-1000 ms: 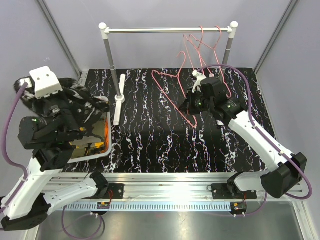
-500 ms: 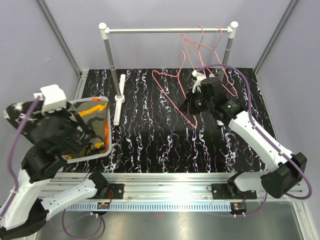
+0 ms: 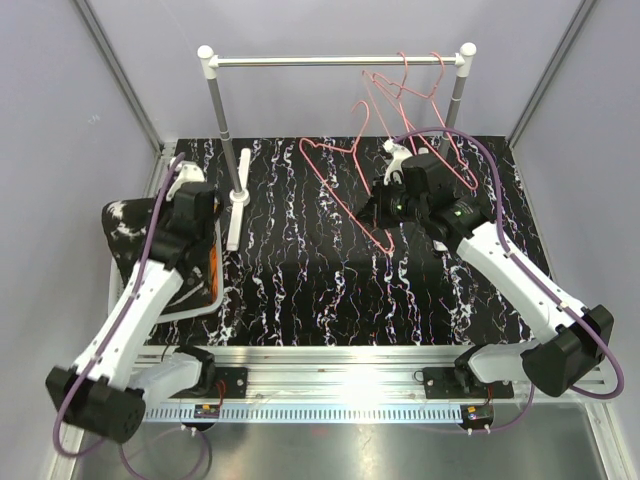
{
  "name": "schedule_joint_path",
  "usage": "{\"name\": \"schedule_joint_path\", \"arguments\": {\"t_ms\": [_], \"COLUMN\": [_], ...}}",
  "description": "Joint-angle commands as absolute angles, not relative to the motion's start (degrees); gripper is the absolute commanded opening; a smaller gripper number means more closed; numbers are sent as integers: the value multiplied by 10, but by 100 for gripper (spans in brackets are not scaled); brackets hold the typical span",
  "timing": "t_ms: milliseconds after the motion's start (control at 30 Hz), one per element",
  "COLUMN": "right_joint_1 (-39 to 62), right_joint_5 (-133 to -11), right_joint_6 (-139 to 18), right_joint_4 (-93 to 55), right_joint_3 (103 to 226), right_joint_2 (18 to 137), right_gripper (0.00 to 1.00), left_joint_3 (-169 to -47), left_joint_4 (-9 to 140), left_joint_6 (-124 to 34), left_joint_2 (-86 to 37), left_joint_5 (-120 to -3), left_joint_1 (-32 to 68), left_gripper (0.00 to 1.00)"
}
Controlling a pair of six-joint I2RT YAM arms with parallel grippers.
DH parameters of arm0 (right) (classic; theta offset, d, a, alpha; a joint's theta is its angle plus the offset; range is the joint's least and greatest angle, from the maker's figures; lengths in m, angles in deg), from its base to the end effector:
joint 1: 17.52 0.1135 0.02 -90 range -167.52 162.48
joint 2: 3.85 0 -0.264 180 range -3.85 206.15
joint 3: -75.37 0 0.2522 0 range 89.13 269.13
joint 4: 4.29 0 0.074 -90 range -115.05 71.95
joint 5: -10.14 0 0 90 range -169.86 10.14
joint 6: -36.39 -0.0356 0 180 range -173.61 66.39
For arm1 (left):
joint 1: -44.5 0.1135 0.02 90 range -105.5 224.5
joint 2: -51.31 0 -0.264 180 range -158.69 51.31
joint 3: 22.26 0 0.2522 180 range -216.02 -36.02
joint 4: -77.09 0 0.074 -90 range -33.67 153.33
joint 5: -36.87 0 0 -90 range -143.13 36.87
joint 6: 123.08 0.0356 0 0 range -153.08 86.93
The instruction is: Remove the trousers from the hanger
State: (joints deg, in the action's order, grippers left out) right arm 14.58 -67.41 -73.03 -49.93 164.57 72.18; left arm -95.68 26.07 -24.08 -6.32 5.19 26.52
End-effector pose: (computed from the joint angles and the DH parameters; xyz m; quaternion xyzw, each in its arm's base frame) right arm 0.2446 0.1625 0.3688 -0.1481 0.8603 0.2935 0.3895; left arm 0.1968 -0.0320 0.3516 -0.0371 0.8063 0.3999 0.4343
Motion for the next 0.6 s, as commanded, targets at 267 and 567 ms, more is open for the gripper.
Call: {"name": "schedule_joint_path", "arguments": {"t_ms": [267, 567], "right_joint_1": [145, 145], "right_joint_5": [-652, -660], "right_joint_6": [-733, -728], "right_joint_4": [-455, -461], "right_joint_3": [1638, 1642], "right_joint_2": [712, 712], "right_gripper": [0, 0], "left_joint_3": [-1061, -1129], "left_joint_4": [311, 232], "left_joint_6": [-310, -369], "left_joint_2": [-271, -340], "left_joint_5": [-29, -159], "left_joint_1": [367, 376], "left_gripper": [0, 60]}}
